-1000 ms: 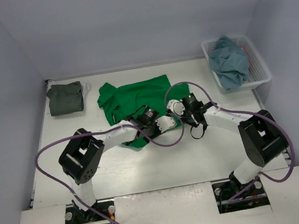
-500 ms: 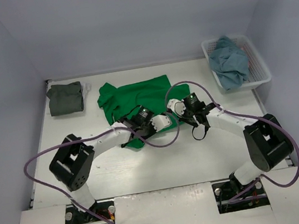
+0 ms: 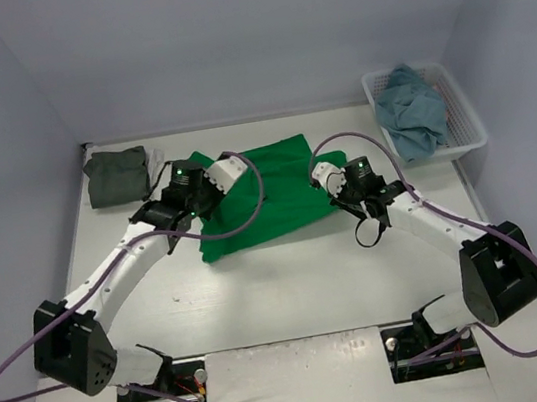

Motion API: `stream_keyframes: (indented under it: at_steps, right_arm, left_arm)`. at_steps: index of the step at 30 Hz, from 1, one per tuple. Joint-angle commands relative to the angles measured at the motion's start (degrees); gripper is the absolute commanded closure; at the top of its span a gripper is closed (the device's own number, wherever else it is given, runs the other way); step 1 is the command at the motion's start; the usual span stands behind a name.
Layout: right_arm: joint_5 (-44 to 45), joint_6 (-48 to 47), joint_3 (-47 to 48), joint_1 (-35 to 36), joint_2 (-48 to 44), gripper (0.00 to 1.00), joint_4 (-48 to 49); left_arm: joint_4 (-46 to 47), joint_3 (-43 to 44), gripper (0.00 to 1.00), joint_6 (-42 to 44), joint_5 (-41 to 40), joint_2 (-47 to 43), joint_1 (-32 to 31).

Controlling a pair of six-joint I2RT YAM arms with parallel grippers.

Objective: Fold and stack the t-shirts
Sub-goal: Flatten out the tshirt

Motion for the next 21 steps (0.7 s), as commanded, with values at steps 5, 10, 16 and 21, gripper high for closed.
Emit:
stream_keyframes:
  at_steps: [5,10,16,21]
  right_arm:
    - [0.76,2.63,6.29,-2.11,4.74,1.0,1.09]
    - [0.67,3.69,9.81,-2.03,13.53,0.87,1.61]
    - [-2.14,3.95,12.89,-1.32,19.16,0.73,1.26]
    - [-1.97,3.51,13.77,-1.06,20.76,0.97,0.82]
  left_arm:
    - [2.77,3.58,1.0,-1.9,2.14,-9.84,10.19]
    - [3.57,5.07,1.0,-2.52,2.23,-10.73,13.45]
    - [3.48,4.9,1.0,-4.01,4.52,-9.33,16.01]
    - [3.13,4.02,1.0,-6.03,10.74,-6.69,15.83]
